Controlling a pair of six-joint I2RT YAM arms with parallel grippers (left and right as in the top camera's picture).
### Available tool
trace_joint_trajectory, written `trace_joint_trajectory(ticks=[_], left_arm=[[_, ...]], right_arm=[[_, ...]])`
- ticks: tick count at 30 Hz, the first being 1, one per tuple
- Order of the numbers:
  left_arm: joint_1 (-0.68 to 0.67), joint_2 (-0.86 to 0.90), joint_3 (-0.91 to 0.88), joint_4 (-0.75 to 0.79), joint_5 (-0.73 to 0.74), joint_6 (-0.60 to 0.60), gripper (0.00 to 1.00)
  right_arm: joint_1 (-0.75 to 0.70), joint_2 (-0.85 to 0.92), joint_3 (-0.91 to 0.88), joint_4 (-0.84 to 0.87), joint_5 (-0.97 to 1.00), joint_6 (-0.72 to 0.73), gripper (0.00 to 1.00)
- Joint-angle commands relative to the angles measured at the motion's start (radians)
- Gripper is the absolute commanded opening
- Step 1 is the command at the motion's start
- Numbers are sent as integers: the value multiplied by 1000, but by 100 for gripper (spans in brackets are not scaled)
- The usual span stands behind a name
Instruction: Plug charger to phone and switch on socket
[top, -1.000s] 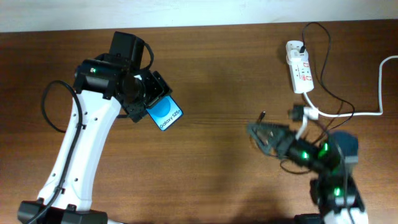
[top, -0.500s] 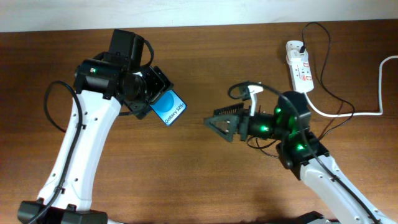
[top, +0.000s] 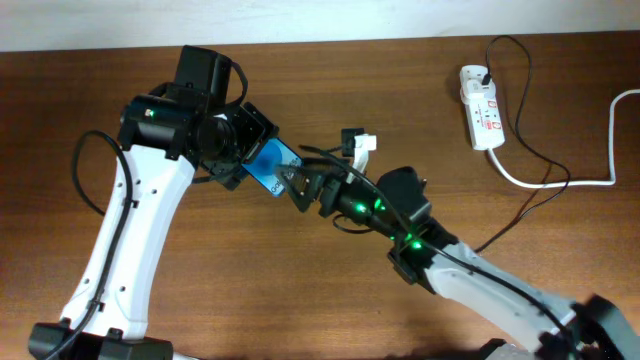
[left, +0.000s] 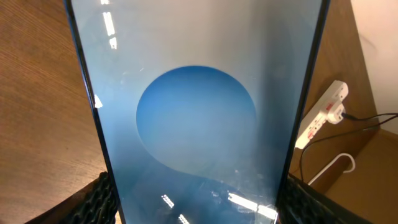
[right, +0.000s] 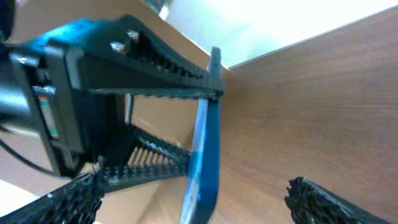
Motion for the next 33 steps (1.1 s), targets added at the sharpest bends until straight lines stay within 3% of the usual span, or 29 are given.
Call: trace_joint_trajectory(ticks=[1, 7, 14, 22, 33], left_arm=[[-2, -4, 16, 5, 11, -13, 44], [-2, -4, 16, 5, 11, -13, 45], [-2, -4, 16, 6, 11, -13, 45], [-2, -4, 16, 5, 11, -13, 46], [-2, -4, 16, 4, 11, -12, 47]], right_arm=[[17, 77, 14, 103, 79, 68, 100], [18, 152, 16, 208, 116, 175, 83], [64, 154, 16, 225, 166, 174, 79], [84, 157, 16, 226, 177, 174, 55], [95, 157, 18, 226, 177, 174, 49]])
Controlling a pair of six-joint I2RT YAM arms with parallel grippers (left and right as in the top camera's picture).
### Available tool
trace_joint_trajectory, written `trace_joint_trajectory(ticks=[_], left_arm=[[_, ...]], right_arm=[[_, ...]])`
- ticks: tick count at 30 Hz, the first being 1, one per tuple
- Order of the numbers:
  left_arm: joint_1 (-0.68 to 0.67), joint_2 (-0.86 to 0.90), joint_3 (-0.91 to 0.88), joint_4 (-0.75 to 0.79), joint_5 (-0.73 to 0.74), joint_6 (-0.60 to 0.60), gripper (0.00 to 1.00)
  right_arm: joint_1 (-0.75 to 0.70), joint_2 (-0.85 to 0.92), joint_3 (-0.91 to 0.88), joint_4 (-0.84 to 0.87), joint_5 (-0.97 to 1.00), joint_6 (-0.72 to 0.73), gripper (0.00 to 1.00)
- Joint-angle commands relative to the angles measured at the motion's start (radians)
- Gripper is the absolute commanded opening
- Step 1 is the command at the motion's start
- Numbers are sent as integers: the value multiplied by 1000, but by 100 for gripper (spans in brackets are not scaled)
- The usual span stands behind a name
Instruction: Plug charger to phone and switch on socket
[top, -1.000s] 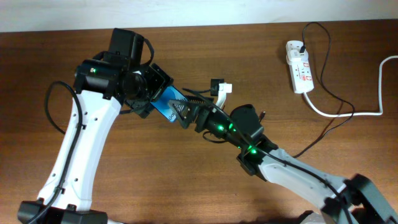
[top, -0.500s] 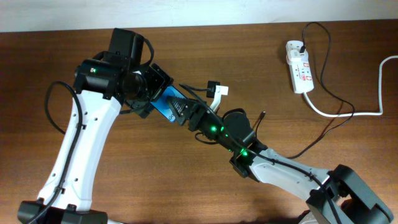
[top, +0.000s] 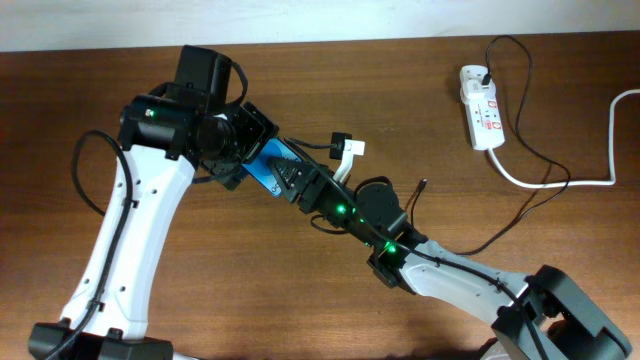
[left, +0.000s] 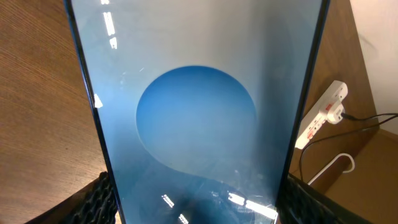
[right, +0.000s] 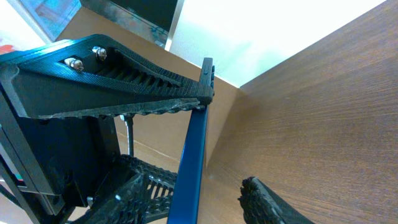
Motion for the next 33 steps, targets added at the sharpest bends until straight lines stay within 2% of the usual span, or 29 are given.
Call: trace_joint_trajectory(ticks=[1, 16, 22, 25, 33], left_arm=[[-2, -4, 16, 3, 11, -12, 47], [-3, -4, 16, -3, 12, -12, 47], [-32, -4, 16, 5, 3, -11, 47], [-32, -4, 16, 3, 4, -12, 47], [-32, -4, 16, -3, 3, -11, 49]], right_arm=[[9, 13, 15, 4, 9, -6, 49], [11, 18, 55, -34, 2, -6, 47], [35, 18, 61, -37, 33, -21, 42], [35, 18, 61, -56, 35, -21, 34], [35, 18, 61, -76, 32, -21, 26]])
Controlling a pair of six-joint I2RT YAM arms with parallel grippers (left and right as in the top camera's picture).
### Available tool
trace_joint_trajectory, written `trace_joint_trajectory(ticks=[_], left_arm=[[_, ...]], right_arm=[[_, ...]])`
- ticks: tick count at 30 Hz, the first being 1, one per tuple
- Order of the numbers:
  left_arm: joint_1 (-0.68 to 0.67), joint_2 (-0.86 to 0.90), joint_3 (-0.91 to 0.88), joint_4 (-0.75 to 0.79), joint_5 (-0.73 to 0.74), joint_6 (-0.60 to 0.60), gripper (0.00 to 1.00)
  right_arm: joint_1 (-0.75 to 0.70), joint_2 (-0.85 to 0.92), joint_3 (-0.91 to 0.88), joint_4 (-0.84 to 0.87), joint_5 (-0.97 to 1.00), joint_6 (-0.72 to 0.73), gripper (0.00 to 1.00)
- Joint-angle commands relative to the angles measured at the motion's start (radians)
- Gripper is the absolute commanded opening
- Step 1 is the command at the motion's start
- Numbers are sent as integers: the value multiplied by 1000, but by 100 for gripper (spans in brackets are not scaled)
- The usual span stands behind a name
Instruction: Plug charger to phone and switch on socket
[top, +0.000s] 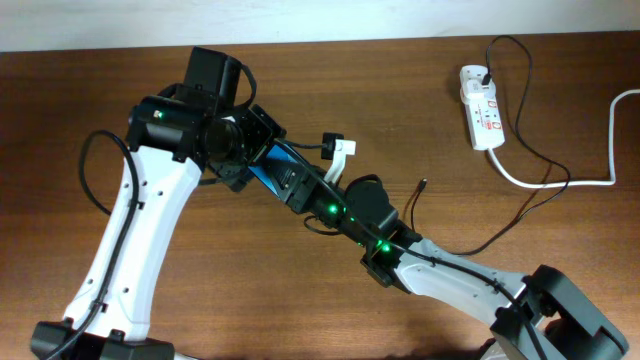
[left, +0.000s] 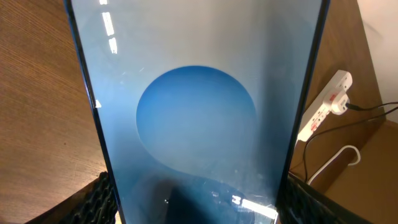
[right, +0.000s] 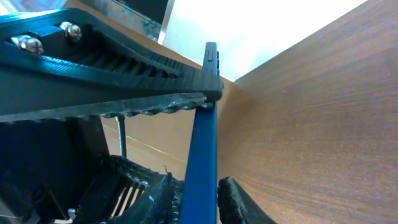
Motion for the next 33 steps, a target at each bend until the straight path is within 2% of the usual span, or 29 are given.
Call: trace_joint_trajectory(ticks=[1, 5, 10, 12, 19, 21, 27, 30, 33], left_arm=[[0, -4, 16, 2, 4, -7, 49], [0, -4, 16, -11, 3, -7, 50], [0, -4, 16, -24, 0, -7, 50], [0, -4, 16, -25, 0, -7, 54], [0, -4, 16, -24, -1, -7, 94], [0, -4, 17, -24, -8, 13, 99], [23, -29, 17, -24, -79, 142, 99], [47, -90, 17, -28, -142, 224, 100], [49, -171, 17, -74, -256, 234, 99]], right_arm=[[7, 9, 19, -2, 8, -13, 23], [7, 9, 19, -2, -6, -13, 10], [7, 9, 19, -10, -19, -17, 4], [7, 9, 19, -10, -18, -17, 4], [5, 9, 19, 43, -14, 10, 4], [-9, 9, 19, 50, -15, 76, 4], [-140, 9, 19, -93, -151, 327, 4], [-225, 9, 19, -226, -307, 489, 4], [-278, 9, 19, -253, -479, 608, 4]])
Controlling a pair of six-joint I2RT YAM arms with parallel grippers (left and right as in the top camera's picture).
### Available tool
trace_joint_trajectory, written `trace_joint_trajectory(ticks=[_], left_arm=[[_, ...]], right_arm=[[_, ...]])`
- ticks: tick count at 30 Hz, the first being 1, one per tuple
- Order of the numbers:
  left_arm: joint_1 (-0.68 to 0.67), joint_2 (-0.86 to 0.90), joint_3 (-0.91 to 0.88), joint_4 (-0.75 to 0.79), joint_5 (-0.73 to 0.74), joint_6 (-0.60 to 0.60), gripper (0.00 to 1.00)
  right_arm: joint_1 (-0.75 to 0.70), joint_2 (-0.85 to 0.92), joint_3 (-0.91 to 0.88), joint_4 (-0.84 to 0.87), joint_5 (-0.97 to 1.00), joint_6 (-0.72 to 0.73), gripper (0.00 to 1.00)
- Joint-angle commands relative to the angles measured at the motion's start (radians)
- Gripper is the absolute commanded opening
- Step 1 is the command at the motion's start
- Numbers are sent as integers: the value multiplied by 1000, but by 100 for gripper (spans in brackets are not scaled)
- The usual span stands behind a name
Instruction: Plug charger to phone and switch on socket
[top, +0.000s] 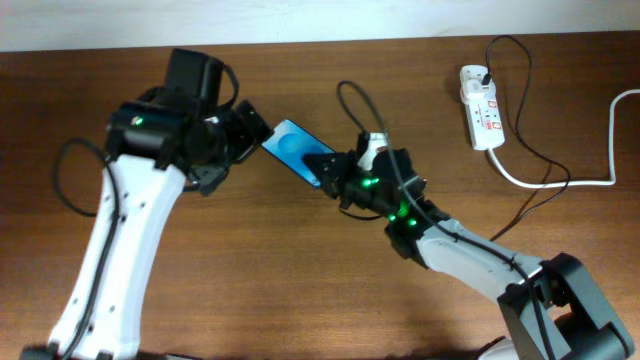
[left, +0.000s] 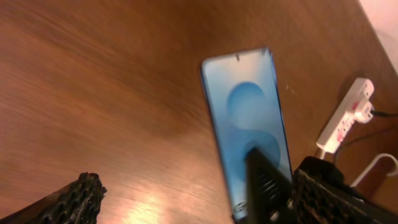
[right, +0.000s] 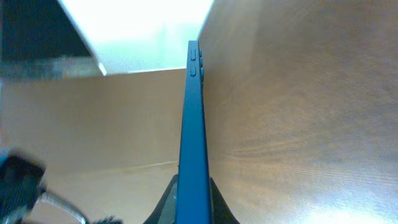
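The blue phone (top: 297, 150) is held off the table, tilted, its screen facing up. My right gripper (top: 333, 178) is shut on its lower end. In the right wrist view the phone (right: 194, 124) shows edge-on between the two fingers. My left gripper (top: 243, 135) stands open just left of the phone and does not touch it. In the left wrist view the phone (left: 247, 127) lies ahead, with a right fingertip (left: 264, 183) across its near end. The white socket strip (top: 481, 106) lies at the far right, with a black charger cable (top: 532, 160) trailing from it. The cable's free end is hidden.
A white mains lead (top: 585, 180) runs from the strip off the right edge. A black cable loop (top: 352, 100) rises above the right wrist. The socket strip (left: 347, 115) also shows in the left wrist view, beyond the phone. The brown wooden table (top: 250, 290) fills the view.
The left gripper has let go of the phone and now stands open to its left. The right gripper, then closing round the phone's edge, now holds it alone, further right.
The left gripper held the phone up while the open right gripper was near its lower end. Then the right fingers were on either side of the phone's edge, then nearly touching it. Now the right gripper holds the phone and the left is open.
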Motion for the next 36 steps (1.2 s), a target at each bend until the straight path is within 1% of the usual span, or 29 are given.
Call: trace_joint_trajectory(ticks=[1, 4, 6, 7, 9, 11, 13, 14, 15, 17, 20, 21, 23, 24, 25, 27, 29, 31, 33, 34, 36], left_arm=[[5, -147, 17, -65, -187, 60, 99], [5, -255, 17, -144, -269, 60, 100], [5, -325, 17, -184, -289, 60, 99], [5, -376, 17, -209, -289, 59, 99], [5, -448, 17, -229, -290, 54, 99], [5, -504, 17, -265, -303, -22, 99], [5, -564, 16, -371, -360, -208, 99], [5, -594, 12, -402, -383, -255, 99], [5, -617, 2, -401, -378, -257, 99], [5, -664, -50, -370, -308, -257, 100], [5, -685, -194, -302, -169, -257, 100], [5, -684, -261, -258, -111, -257, 99], [5, -684, -386, -96, 55, -269, 99], [5, -684, -424, -38, 105, -296, 99], [5, -684, -473, 28, 141, -350, 99], [5, -682, -549, 85, 146, -457, 100], [5, -679, -609, 153, 190, -490, 99], [5, -673, -666, 274, 219, -500, 97], [5, -656, -686, 302, 226, -545, 97], [5, -645, -689, 302, 226, -569, 99], [4, -612, -691, 305, 225, -578, 100]], right_arm=[[-50, -8, 16, 14, -272, 219, 5], [-55, -8, 16, 14, -394, 326, 4], [-55, -8, 16, 14, -476, 455, 4], [-55, -8, 16, 14, -538, 559, 4], [-55, -8, 16, 14, -568, 582, 4], [-55, -8, 16, 14, -579, 582, 4], [-55, -8, 16, 14, -584, 582, 4], [-55, -8, 16, 14, -591, 582, 4], [-55, -8, 16, 14, -594, 582, 4], [-55, -8, 16, 14, -597, 582, 4], [-55, -8, 15, 14, -601, 582, 4], [-55, -8, 15, 14, -602, 582, 4], [-55, -8, 15, 13, -608, 582, 4], [-55, -8, 15, 13, -608, 582, 4], [-55, -8, 15, 13, -617, 582, 4], [-55, -8, 15, 14, -637, 581, 4], [-55, -8, 15, 13, -640, 582, 4], [-55, -8, 15, 13, -637, 581, 4], [-55, -8, 15, 10, -638, 581, 4], [-55, -8, 15, 10, -637, 582, 4], [-55, -8, 15, 9, -625, 582, 4]])
